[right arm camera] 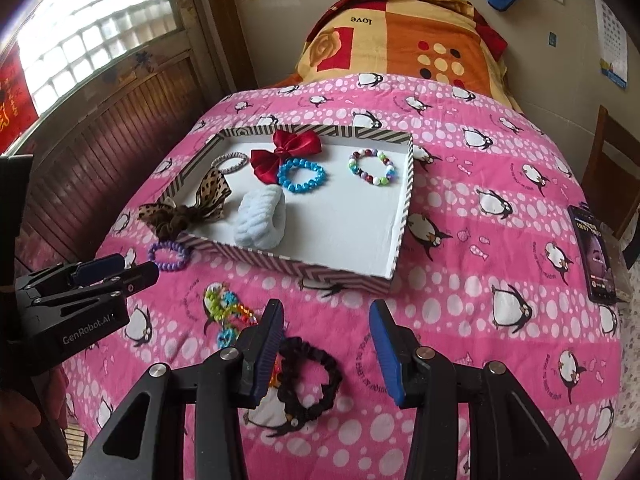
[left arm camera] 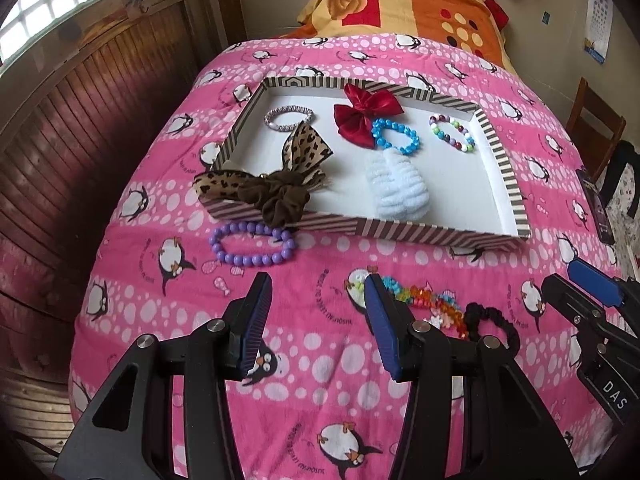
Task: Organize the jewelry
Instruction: 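Move both tools toward the purple bead bracelet and black scrunchie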
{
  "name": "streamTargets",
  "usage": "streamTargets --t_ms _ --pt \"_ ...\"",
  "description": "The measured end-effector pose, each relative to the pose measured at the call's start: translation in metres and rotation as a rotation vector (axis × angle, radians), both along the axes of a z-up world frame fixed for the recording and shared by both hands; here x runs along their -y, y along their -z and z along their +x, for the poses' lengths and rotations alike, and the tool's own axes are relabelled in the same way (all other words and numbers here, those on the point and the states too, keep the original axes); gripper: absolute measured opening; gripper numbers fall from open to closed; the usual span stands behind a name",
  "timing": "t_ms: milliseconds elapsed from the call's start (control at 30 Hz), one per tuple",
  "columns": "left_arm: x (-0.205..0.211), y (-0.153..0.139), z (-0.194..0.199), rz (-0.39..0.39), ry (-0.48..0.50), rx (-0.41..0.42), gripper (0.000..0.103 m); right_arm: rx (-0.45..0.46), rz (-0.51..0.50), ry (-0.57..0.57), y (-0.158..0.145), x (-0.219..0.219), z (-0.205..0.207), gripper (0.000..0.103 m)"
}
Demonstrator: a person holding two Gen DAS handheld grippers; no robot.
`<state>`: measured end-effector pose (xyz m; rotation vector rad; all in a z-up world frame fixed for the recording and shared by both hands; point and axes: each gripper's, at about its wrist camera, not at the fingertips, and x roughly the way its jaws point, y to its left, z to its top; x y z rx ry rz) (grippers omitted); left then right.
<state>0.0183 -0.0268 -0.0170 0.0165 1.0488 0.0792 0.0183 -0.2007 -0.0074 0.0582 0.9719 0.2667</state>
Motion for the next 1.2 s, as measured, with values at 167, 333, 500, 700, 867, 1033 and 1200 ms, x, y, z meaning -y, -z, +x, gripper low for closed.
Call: streamTargets --t_ms 167,333,500,700,867,1033,1200 --pt "0.004 0.005 -0.008 -0.002 -0.001 -0.016 0.047 -0.005 -0.013 -0.005 0.003 0.002 -0.009 0.043" --pt "0.004 0.008 -0.013 -0.007 -0.006 -0.032 0.047 -0.011 -0.023 -0.003 0.006 0.003 -0.015 0.043" --pt "0.005 0.009 -0.014 -0.011 -0.013 -0.038 0.047 -0.014 -0.032 -0.003 0.007 0.004 -0.016 0.043" --pt "0.006 0.012 -0.013 -0.024 -0.021 -0.05 0.047 -0.031 -0.036 -0.004 0.013 0.008 -0.016 0.043" --pt "0.009 0.015 -0.013 -0.03 -0.022 -0.063 0.047 -0.04 -0.038 -0.004 0.018 0.009 -0.015 0.043" --pt "0.009 0.018 -0.012 -0.036 -0.025 -0.075 0.047 -0.054 -0.037 -0.005 0.023 0.011 -0.015 0.043" --pt "0.004 0.023 -0.011 -0.074 -0.034 -0.103 0.047 -0.065 -0.035 -0.01 0.027 0.011 -0.015 0.043"
